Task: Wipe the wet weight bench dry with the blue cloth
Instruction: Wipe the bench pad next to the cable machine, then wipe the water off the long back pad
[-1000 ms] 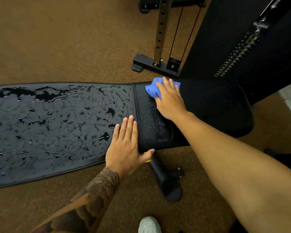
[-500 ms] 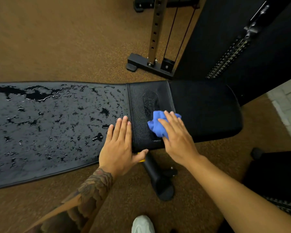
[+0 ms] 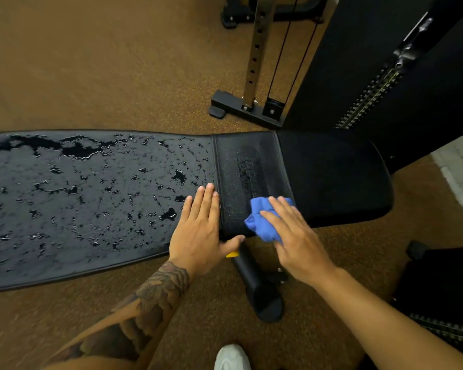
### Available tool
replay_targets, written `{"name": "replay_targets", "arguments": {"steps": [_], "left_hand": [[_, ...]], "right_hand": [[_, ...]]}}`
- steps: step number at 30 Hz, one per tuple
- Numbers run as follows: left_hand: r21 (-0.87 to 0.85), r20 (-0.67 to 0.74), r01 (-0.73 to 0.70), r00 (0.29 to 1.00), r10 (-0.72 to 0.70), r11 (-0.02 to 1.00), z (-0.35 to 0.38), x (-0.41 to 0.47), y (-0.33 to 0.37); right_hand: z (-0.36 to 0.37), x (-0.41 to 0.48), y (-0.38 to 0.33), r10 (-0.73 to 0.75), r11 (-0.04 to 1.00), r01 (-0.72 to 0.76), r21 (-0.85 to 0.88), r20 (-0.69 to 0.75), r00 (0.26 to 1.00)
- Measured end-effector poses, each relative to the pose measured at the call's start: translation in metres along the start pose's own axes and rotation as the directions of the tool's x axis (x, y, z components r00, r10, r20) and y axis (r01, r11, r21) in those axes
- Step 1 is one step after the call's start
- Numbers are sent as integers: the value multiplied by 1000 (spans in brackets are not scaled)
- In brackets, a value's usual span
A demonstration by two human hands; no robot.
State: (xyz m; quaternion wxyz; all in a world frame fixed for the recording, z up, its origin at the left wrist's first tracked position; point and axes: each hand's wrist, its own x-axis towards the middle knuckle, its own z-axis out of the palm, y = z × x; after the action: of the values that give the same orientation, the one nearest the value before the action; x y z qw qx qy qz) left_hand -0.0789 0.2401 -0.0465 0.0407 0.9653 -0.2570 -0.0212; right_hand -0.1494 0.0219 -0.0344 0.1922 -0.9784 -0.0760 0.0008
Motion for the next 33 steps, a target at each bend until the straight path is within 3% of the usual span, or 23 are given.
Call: {"name": "replay_targets", "arguments": {"steps": [5, 7, 14, 18, 21, 27, 33], "left_hand": [[-26, 0, -1, 1000, 1, 1000, -5, -1, -1], [-43, 13, 4, 1000, -4, 999, -6, 0, -1], [-235, -53, -19, 999, 7, 972, -23, -11, -20], [-261, -141, 25, 988, -64, 965, -31, -38, -56], [-242, -152, 73, 982, -112, 968, -28, -59, -82], [-203, -145, 106, 980, -137, 973, -26, -91, -116], [-183, -114, 132, 981, -154, 974, -26, -110, -137]], "right_hand": [[2, 45, -5, 213, 977, -212, 22, -114, 970], [7, 66, -20, 235, 972, -231, 45, -127, 964], [11, 46, -32, 88, 992, -89, 86, 11, 996], [7, 64, -61, 170, 962, -150, 226, -72, 983], [13, 85, -110, 57, 968, -18, 252, -148, 987], [53, 111, -179, -118, 972, 129, 195, -67, 991], [78, 107, -190, -162, 987, 162, 15, 8, 987]]}}
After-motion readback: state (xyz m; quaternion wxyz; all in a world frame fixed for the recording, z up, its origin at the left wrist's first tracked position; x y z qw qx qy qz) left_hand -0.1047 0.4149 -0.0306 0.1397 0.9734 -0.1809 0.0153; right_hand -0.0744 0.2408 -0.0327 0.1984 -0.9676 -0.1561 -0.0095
